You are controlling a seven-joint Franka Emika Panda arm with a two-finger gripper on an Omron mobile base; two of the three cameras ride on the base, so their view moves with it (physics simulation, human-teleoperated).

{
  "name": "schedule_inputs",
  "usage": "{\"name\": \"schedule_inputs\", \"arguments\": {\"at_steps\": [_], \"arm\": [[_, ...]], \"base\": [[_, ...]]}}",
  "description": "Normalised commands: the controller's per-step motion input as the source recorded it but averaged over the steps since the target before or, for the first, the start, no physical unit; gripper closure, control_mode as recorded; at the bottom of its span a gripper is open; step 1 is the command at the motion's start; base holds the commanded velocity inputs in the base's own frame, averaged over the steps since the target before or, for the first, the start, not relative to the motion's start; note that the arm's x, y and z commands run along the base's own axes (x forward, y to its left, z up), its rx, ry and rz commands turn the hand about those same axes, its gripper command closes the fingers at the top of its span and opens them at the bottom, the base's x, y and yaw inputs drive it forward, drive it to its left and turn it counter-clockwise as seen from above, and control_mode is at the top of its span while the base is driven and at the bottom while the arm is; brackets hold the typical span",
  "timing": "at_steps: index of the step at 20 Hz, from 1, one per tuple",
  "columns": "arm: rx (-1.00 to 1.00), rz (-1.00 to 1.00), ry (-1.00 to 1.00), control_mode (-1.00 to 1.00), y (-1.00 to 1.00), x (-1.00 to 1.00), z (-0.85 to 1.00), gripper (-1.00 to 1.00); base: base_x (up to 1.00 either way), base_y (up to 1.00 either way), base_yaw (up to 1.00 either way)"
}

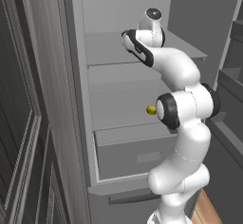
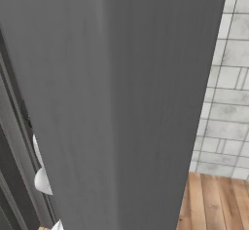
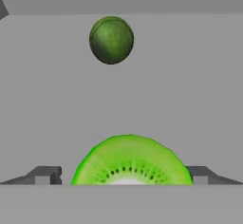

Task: Pick up the pear and kiwi from the fridge and place one fruit on each plate on the dining counter.

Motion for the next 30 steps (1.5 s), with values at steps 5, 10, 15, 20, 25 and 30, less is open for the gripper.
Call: {"name": "schedule_inputs", "arguments": {"at_steps": [5,10,15,20,25,30], "arm": [[0.0,0.0,0.0,-1.0,0.0,0.0,-0.06,-1.0],[0.0,0.0,0.0,-1.0,0.0,0.0,-0.07,-1.0],[0.01,0.0,0.0,-1.0,0.0,0.0,-0.1,1.0],[0.0,0.0,0.0,-1.0,0.0,0.0,0.0,1.0],[0.0,0.0,-0.09,-1.0,0.03,-0.02,-0.01,1.0],[-0.05,0.0,-0.25,-1.0,0.0,-0.21,0.16,1.0]], "base": [[0.0,0.0,0.0],[0.0,0.0,0.0],[0.0,0.0,0.0],[0.0,0.0,0.0],[0.0,0.0,0.0],[0.0,0.0,0.0]]}}
